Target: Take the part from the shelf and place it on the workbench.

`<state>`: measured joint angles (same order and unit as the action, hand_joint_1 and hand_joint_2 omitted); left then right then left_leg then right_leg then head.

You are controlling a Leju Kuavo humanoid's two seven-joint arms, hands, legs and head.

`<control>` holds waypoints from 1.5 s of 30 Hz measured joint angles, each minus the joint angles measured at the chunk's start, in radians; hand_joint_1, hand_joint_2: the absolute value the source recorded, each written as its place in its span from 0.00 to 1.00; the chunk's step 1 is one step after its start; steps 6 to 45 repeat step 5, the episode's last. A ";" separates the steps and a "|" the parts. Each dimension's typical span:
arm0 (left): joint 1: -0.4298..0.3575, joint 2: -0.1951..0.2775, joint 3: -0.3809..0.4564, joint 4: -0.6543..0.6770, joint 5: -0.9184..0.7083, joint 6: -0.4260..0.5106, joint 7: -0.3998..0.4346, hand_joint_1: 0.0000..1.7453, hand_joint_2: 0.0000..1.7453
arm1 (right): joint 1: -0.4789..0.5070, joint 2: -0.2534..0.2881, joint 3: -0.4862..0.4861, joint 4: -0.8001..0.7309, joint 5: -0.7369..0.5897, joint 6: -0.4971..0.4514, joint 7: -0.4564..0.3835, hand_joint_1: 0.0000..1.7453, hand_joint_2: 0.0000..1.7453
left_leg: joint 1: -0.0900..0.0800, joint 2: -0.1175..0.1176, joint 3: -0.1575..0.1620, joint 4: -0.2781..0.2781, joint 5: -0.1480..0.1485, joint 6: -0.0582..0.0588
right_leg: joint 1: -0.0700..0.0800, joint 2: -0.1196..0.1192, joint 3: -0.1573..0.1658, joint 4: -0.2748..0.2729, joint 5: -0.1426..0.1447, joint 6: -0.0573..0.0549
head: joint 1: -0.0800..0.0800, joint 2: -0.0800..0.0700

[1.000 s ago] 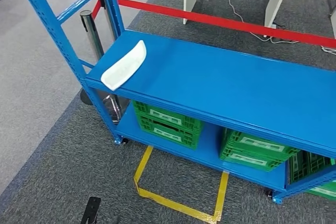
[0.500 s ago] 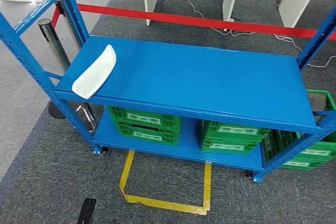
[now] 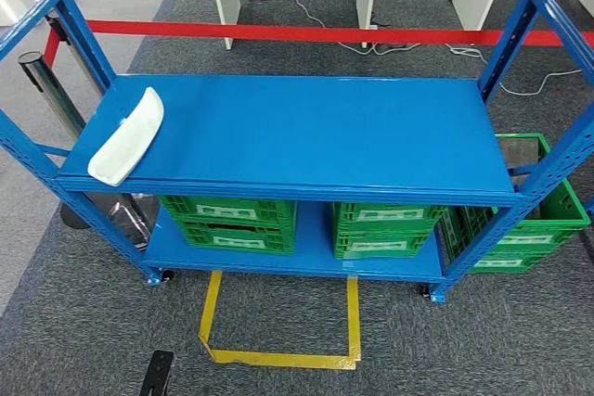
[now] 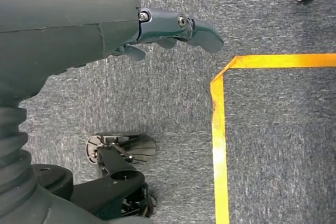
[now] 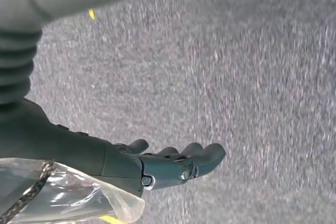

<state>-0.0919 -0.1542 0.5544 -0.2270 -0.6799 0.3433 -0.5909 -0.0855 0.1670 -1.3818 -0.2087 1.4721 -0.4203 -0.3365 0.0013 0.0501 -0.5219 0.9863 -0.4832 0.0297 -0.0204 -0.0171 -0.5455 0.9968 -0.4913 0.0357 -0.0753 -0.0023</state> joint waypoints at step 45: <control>0.000 0.000 0.000 0.000 -0.001 0.001 0.001 0.00 0.00 | -0.001 0.000 0.004 0.000 -0.004 -0.001 -0.001 0.00 0.00 | 0.004 0.000 0.000 -0.005 0.004 -0.015 | 0.005 -0.001 -0.002 0.002 -0.001 -0.009 | 0.000 0.000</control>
